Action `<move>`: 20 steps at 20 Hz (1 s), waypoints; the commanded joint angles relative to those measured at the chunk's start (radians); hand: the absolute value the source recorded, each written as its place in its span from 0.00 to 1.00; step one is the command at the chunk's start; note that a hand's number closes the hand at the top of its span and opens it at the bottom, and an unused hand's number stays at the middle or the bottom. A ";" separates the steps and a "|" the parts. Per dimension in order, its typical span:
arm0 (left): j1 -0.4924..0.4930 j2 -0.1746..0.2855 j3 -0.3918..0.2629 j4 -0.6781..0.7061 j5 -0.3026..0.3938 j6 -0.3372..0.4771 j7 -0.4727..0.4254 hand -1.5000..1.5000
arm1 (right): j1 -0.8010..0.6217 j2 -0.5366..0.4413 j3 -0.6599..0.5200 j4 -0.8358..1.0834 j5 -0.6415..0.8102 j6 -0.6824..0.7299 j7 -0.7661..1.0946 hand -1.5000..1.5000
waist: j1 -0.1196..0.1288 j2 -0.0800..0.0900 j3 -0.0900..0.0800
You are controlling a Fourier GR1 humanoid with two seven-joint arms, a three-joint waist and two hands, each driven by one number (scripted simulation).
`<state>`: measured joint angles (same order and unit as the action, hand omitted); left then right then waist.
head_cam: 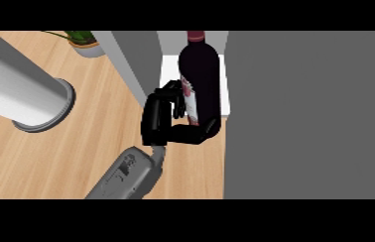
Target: Pick up the wine, place it into the cabinet and close the cabinet
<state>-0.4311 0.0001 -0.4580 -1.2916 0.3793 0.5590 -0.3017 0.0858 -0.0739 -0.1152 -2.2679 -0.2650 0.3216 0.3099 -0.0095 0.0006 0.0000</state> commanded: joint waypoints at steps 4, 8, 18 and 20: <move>-0.011 0.000 -0.009 0.170 0.109 -0.021 -0.146 1.00 | -0.016 -0.017 -0.034 0.020 -0.037 0.011 0.005 0.00 | 0.001 0.000 0.000; -0.075 0.000 -0.074 0.313 0.226 0.037 -0.257 1.00 | 0.053 0.013 0.013 -0.025 0.005 0.025 -0.025 0.00 | -0.011 0.002 0.000; -0.101 0.000 0.030 0.471 0.310 -0.108 -0.343 1.00 | 0.017 0.027 0.034 -0.019 0.023 -0.015 0.018 0.00 | -0.001 0.001 0.000; -0.085 0.000 -0.021 0.423 0.391 -0.096 -0.363 1.00 | -0.036 0.005 -0.006 -0.020 -0.023 -0.039 0.064 0.00 | -0.003 0.001 -0.001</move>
<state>-0.5139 0.0001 -0.4905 -0.8856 0.6974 0.5023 -0.6219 0.0782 -0.0551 -0.0922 -2.2772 -0.2518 0.3036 0.3321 -0.0132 0.0020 -0.0005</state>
